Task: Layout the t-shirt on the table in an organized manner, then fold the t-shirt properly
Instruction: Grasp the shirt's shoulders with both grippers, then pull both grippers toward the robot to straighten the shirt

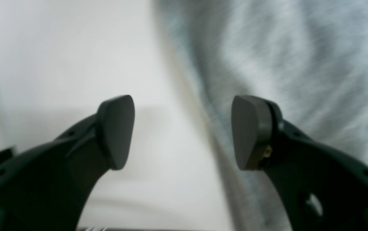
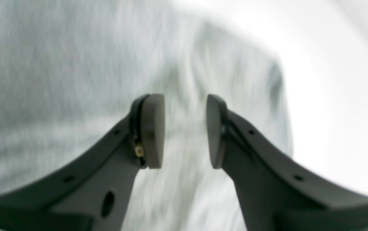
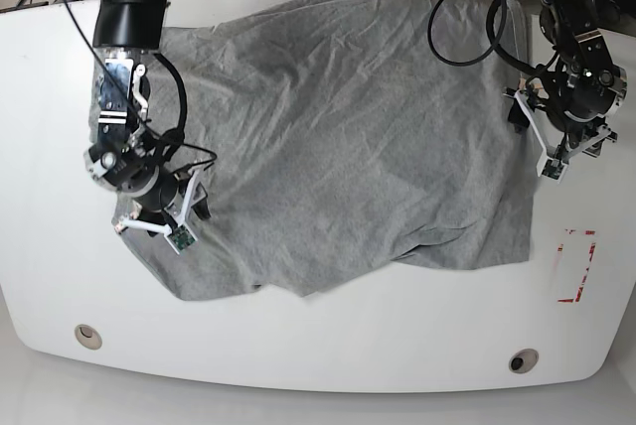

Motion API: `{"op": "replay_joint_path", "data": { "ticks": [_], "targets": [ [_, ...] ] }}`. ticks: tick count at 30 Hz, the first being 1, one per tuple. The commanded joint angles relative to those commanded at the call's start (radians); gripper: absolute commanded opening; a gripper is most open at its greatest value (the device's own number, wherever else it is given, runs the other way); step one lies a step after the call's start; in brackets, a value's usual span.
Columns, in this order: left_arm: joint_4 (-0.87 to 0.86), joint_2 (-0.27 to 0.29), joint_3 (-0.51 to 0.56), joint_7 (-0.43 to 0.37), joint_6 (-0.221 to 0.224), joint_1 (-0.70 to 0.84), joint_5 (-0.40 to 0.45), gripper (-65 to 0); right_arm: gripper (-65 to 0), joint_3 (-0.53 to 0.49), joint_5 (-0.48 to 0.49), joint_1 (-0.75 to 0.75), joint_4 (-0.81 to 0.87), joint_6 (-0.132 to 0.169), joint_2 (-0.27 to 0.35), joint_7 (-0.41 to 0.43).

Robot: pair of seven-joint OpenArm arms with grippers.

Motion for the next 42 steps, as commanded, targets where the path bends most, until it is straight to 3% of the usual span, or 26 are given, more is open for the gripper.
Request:
{"op": "replay_joint_path", "data": {
  "ticks": [5,9,11,15,17,19,23,32,42],
  "targets": [
    [-0.049,0.021,0.072,-0.002,0.002,-0.014,0.000,-21.1,-45.8,0.026,0.009,-0.123,0.002,0.002,0.000,0.006],
    [-0.133,0.035,0.092,-0.072,0.005,-0.014,0.002,-21.1,-59.3,0.021,0.011,-0.180,0.002,0.003,-0.003,0.006],
    [-0.195,0.032,0.097,-0.114,0.031,-0.011,0.002,-21.8,-65.0,0.021,0.011,-0.201,0.000,0.003,-0.017,0.006],
    [-0.310,0.026,0.097,-0.152,0.057,-0.015,0.002,-33.1,-63.4,0.025,0.011,-0.212,0.000,0.003,-0.031,0.006],
    [-0.368,-0.003,0.097,-0.195,0.057,-0.015,0.002,-42.4,-63.4,0.023,0.011,-0.221,0.000,0.003,-0.035,0.006],
    [-0.417,-0.018,0.097,-0.224,0.057,-0.015,0.002,-44.2,-63.4,0.021,0.011,-0.222,-0.009,0.003,-0.037,0.006],
    [-0.503,-0.057,0.097,-0.250,0.058,-0.051,0.002,-44.0,-63.4,0.020,0.011,-0.218,-0.066,0.003,-0.037,0.011],
    [-0.657,-0.170,0.097,-0.256,0.058,-0.175,-0.003,-42.9,-63.4,0.020,0.002,-0.187,-0.276,0.002,-0.063,0.152],
    [-0.764,-0.199,0.098,-0.284,0.057,-0.319,0.000,-32.6,-63.3,0.018,0.003,-0.095,-0.377,0.000,-0.066,0.175]
  ]
}}
